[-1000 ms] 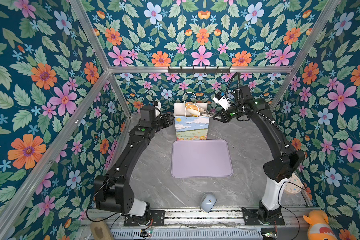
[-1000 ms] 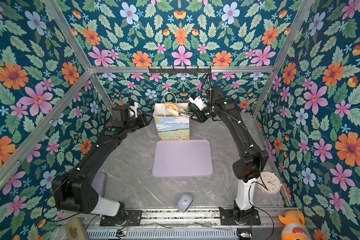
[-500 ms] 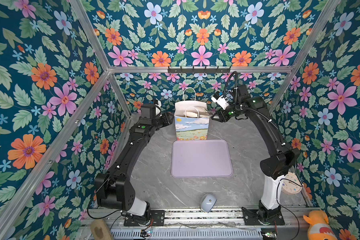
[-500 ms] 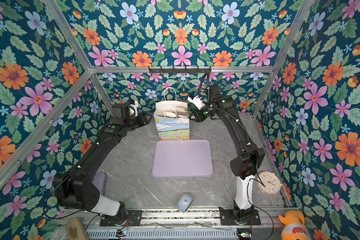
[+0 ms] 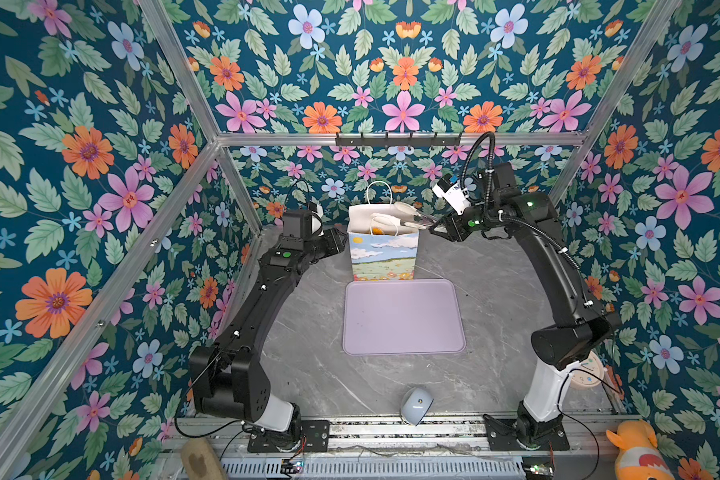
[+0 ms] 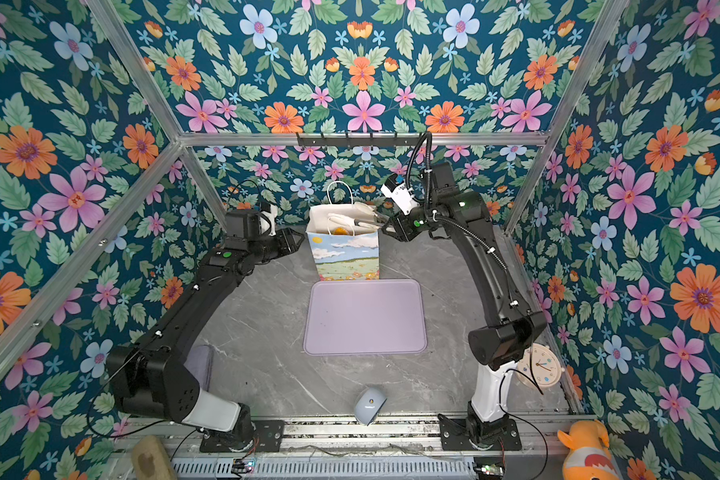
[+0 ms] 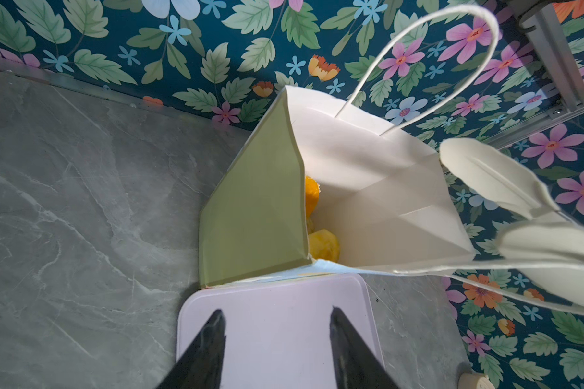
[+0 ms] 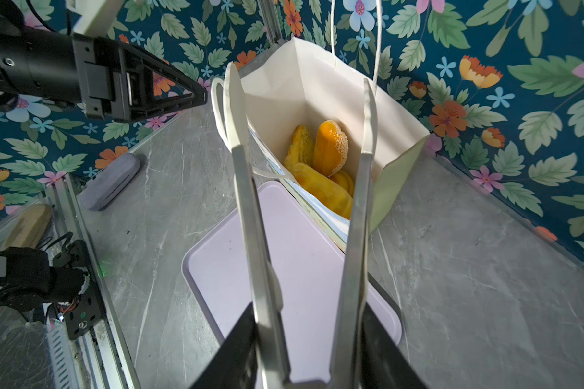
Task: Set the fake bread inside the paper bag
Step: 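Open the tongs and withdraw right gripper up out of the bag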
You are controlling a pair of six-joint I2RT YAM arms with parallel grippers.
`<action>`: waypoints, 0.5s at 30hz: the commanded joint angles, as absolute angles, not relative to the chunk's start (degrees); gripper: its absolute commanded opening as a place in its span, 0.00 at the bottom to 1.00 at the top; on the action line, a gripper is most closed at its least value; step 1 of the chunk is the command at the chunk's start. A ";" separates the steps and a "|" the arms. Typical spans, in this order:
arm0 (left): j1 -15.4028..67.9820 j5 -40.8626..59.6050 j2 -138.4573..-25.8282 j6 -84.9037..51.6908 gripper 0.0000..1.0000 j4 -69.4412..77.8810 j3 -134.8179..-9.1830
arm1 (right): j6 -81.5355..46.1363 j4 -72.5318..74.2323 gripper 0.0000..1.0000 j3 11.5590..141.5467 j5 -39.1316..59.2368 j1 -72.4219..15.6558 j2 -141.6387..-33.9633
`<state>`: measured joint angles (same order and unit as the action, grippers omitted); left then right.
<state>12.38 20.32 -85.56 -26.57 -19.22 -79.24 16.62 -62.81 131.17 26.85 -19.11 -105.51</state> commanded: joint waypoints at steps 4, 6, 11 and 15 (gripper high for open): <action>12.30 18.84 -84.79 -25.66 0.52 -19.08 -80.27 | 11.45 -59.63 0.45 125.07 22.34 -18.83 -97.73; 12.30 18.31 -84.40 -25.58 0.52 -18.63 -80.25 | 8.47 -57.76 0.44 121.11 21.52 -18.33 -93.83; 12.23 17.19 -83.40 -25.58 0.52 -17.09 -79.29 | 2.18 -50.39 0.41 107.72 20.21 -18.06 -83.28; 12.22 17.12 -82.84 -25.58 0.52 -16.38 -78.34 | -1.47 -46.86 0.40 99.60 16.47 -18.03 -76.25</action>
<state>12.34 17.87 -83.33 -26.41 -18.20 -78.59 2.96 -52.95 102.45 20.01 -18.09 -79.15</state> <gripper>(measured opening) 0.523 0.405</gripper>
